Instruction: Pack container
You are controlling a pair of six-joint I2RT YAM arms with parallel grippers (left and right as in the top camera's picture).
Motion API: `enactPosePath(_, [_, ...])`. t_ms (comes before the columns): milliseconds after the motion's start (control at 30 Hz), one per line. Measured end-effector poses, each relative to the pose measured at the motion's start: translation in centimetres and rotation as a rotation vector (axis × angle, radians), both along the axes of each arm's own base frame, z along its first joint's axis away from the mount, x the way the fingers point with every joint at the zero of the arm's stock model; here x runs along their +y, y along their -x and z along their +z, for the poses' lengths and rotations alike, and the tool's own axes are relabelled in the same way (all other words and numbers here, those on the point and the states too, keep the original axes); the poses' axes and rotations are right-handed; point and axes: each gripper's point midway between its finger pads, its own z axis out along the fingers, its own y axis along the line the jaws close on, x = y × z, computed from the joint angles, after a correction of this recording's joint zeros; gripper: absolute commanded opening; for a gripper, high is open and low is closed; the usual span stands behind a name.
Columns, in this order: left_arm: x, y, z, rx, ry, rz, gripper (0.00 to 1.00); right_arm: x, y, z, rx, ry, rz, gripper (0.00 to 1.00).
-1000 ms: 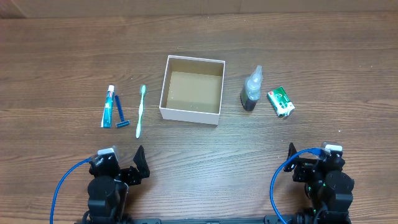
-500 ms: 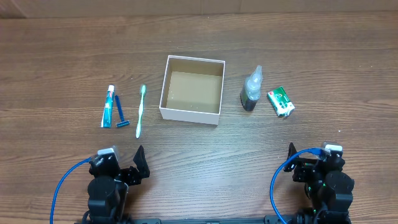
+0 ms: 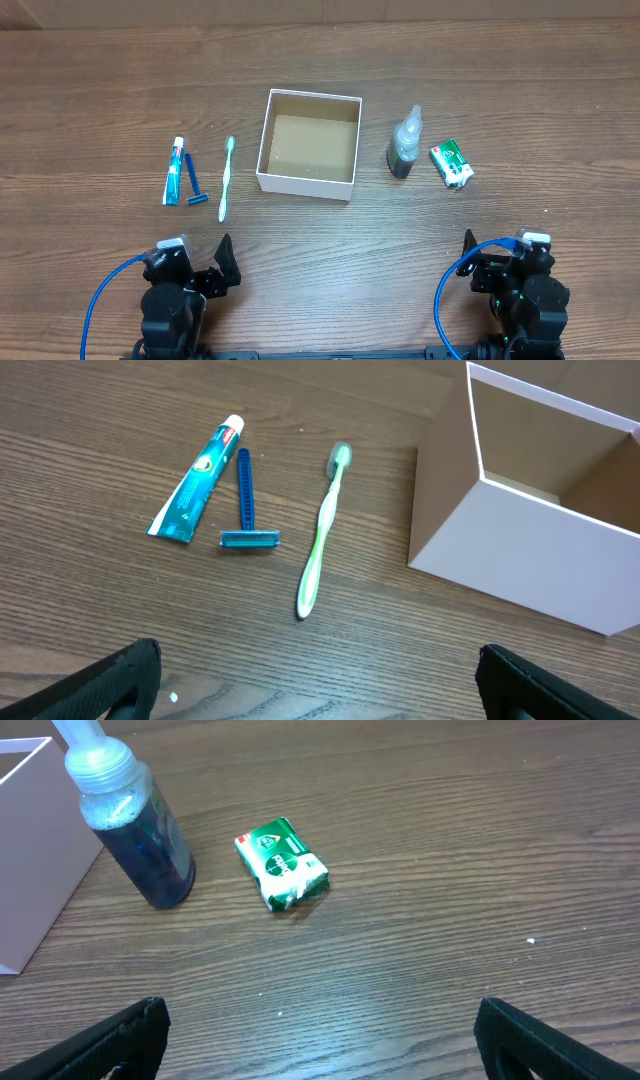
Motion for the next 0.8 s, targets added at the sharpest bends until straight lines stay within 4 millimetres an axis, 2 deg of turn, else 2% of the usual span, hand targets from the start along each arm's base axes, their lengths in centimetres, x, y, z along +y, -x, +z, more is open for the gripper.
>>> enactPosePath(633, [0.0,0.0,0.0,0.000,0.000,0.000,1.00,0.0,0.0,0.1,-0.005,0.000,-0.001,1.00])
enactPosePath(733, [0.0,0.0,0.0,0.000,0.000,0.000,1.00,0.3,-1.3,2.6,-0.123,-0.001,0.019,1.00])
enactPosePath(800, [0.0,0.0,0.0,0.000,0.000,0.000,1.00,1.6,-1.9,4.7,-0.213,-0.044,0.088,1.00])
